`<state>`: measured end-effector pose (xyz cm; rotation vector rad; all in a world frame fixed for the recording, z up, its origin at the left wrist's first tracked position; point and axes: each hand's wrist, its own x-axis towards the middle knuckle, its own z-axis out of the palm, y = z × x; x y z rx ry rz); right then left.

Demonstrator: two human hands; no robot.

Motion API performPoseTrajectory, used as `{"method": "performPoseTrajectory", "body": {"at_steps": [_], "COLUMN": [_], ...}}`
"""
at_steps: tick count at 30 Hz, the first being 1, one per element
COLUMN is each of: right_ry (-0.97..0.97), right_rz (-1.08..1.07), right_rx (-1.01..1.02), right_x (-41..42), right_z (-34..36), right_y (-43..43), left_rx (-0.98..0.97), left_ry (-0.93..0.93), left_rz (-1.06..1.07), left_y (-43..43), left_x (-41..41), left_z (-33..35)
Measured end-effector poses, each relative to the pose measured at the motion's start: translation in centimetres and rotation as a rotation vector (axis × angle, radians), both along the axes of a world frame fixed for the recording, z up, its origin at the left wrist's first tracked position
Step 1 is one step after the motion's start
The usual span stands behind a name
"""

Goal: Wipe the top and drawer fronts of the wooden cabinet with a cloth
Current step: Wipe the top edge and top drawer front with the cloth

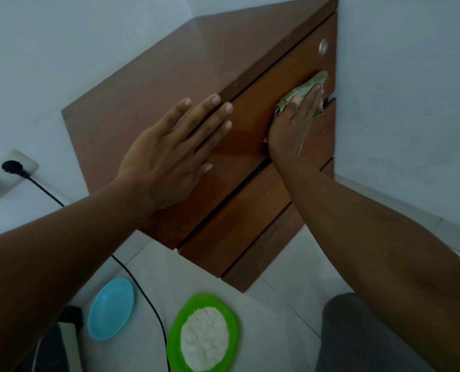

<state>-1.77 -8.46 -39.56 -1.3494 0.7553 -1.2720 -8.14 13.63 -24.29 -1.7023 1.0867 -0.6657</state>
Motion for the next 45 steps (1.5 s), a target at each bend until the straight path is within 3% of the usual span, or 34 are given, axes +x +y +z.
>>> {"method": "performPoseTrajectory", "body": {"at_steps": [4,9,12,16,24,28,34,40,42,45], "right_ry": [0.002,-0.026,-0.129,-0.223,-0.183,-0.166,-0.149,-0.200,-0.229,-0.292], "right_rz": [0.041,0.025,-0.016,0.247,0.239,0.168,0.109,0.079,0.052,0.129], "right_rx": [0.106,0.380,0.111,-0.373,-0.686,-0.588,-0.257,0.050,0.044,-0.159], "right_x": [0.2,-1.8,-4.6,-5.5,-3.5,-2.2,-0.4,-2.4,-4.5,-7.9], "right_z": [0.8,1.7,3.2,4.0,3.4,4.1,6.2,8.1,9.0,7.9], "right_y": [-1.2,-2.3,1.2,6.2,4.6,3.4,-2.0,-0.9,1.7,8.0], "left_rx": [-0.009,-0.044,-0.064,-0.134,-0.139,-0.146,-0.124,-0.171,-0.219,-0.266], "left_ry": [0.018,0.008,0.017,0.136,0.102,0.121,0.095,0.187,0.237,0.254], "left_rz": [-0.011,-0.014,-0.075,-0.130,-0.158,-0.144,-0.119,-0.148,-0.160,-0.133], "left_y": [-0.8,-0.8,-0.5,0.1,1.0,1.0,1.1,5.3,7.5,9.7], "left_x": [-0.1,-0.5,0.0,0.3,0.3,0.3,0.1,-0.5,-1.1,-2.2], "left_z": [-0.1,-0.2,-0.5,-0.5,-0.9,-1.0,-1.0,0.0,0.1,0.2]}}
